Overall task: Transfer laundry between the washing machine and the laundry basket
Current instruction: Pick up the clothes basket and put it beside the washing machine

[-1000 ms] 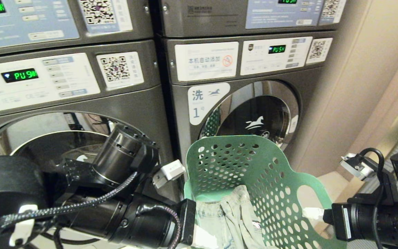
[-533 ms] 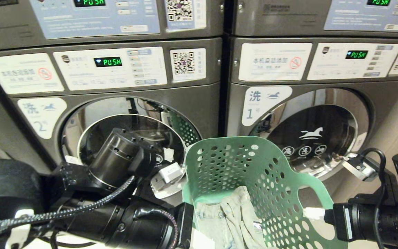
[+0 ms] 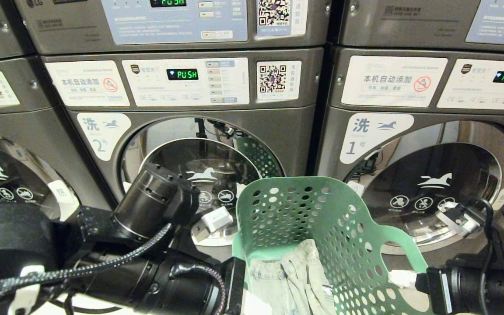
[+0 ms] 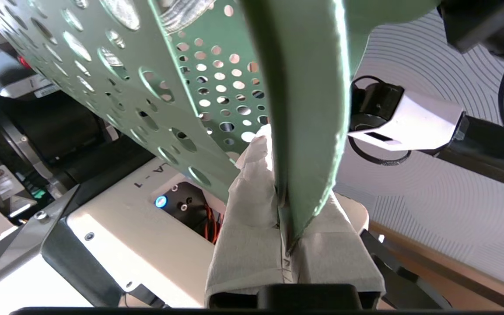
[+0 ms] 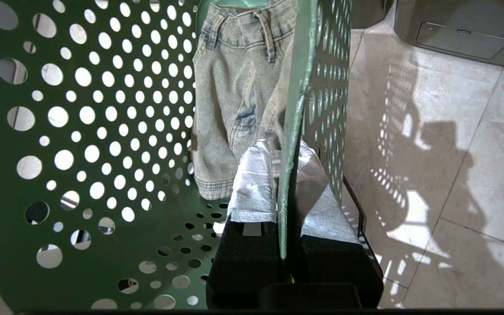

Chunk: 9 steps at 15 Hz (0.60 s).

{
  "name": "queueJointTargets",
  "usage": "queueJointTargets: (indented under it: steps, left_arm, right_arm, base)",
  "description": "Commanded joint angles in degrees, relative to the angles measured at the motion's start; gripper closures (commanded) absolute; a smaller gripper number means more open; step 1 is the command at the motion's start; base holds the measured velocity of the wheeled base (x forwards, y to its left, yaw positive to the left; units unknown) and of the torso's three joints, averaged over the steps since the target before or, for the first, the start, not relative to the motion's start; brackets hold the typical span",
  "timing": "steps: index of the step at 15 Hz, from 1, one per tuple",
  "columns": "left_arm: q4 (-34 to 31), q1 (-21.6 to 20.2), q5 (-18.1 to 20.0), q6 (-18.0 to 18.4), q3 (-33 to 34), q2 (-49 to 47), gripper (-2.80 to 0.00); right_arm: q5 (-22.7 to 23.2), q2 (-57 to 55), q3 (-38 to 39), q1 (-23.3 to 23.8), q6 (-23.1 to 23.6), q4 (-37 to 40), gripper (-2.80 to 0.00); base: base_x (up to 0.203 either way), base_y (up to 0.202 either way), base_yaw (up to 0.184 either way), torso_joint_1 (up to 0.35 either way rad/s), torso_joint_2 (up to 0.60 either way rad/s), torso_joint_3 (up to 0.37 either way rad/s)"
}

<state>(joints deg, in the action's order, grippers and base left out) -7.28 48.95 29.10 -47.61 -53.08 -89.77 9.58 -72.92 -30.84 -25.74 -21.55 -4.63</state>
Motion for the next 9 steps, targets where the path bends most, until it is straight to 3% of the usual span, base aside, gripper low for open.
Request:
queueJointTargets:
  steps: [1,3,9]
  left_arm:
    - [-0.02,0.01,0.17,-0.29,0.08,-0.13,0.0]
    - [0.07,0.01,0.17,-0.2,0.52,-0.05,0.0]
    - [0.07,-0.08,0.06,0.02,0.7,-0.67,0.0]
  right_arm:
    - [0.09,0.29,0.34,-0.01,-0.16,-0.03,0.0]
    - [0.09,0.4,0.6,-0.01,-0.16,-0.03,0.0]
    - [0.01,0.49,1.02,0.07,-0.16,-0.03,0.0]
  base:
    - [0.0,0.0,0.0,0.0,0.0,0.0]
    - [-0.025,0.0,-0.005,0.005,0.0,0.005]
    - [-0.176,0.0,0.0,0.004,0.0,0.003]
